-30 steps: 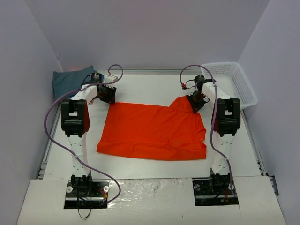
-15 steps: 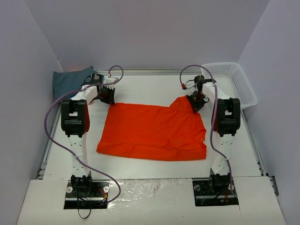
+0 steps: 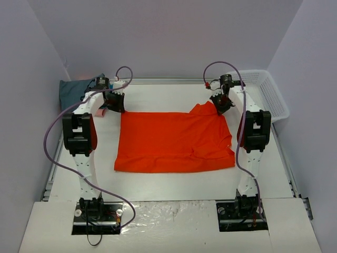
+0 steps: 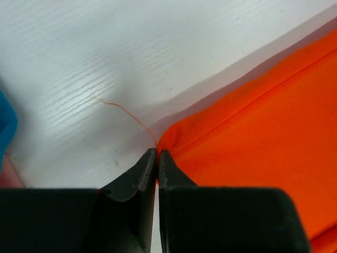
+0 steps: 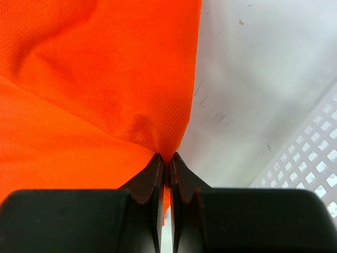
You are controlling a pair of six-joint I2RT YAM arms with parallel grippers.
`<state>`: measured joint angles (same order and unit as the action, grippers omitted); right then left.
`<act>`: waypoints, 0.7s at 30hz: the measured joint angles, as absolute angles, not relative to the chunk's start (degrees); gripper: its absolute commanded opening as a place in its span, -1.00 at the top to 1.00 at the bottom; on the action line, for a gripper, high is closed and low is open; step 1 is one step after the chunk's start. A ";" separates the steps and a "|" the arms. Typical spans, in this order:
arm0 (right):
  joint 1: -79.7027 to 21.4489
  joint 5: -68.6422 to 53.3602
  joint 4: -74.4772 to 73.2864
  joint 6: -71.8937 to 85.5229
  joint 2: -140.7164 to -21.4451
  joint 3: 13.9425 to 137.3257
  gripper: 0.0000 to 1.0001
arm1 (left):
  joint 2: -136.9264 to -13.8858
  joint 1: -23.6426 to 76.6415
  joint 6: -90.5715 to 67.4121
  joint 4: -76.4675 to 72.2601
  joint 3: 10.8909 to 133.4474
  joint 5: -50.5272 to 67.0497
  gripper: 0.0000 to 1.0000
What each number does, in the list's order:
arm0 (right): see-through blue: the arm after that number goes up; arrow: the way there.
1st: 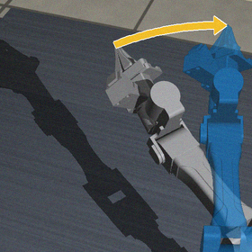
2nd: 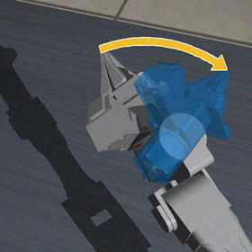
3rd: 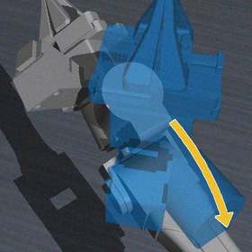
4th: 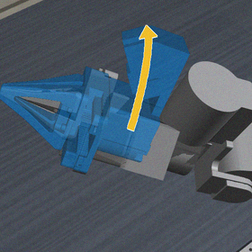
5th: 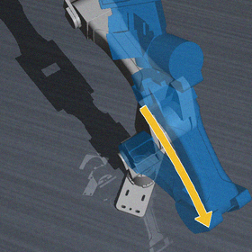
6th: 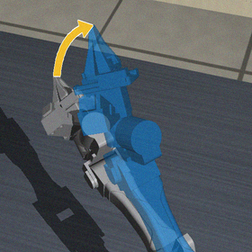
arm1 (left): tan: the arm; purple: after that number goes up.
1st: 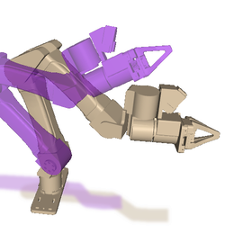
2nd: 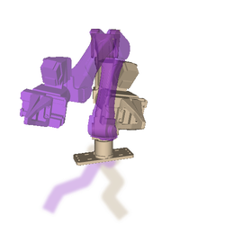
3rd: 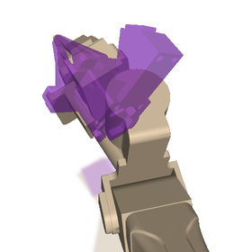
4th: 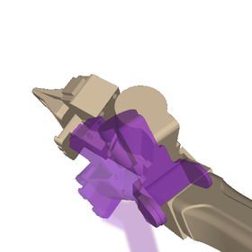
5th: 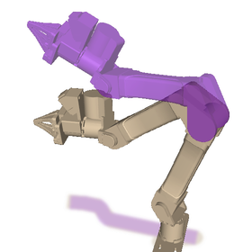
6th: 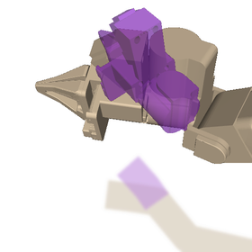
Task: Fold and stack the t-shirts
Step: Grap the side of the flattened tshirt furthest away from the robot with both arms, then fold the other side of the tshirt into a rectangle
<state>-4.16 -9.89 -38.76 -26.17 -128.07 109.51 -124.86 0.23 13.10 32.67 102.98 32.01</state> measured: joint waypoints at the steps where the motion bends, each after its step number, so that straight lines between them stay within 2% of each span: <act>1: -4.19 -9.89 -38.81 -26.15 -128.03 109.58 1.00 | -124.01 0.05 13.06 32.95 102.98 32.18 0.95; 8: -4.19 -10.26 -39.68 -26.15 -125.64 106.15 1.00 | -116.07 -1.96 13.28 33.78 100.77 34.37 0.95; 21: -4.21 -11.99 -40.21 -26.63 -107.46 91.61 1.00 | -101.54 -2.44 17.78 34.48 82.17 35.62 0.95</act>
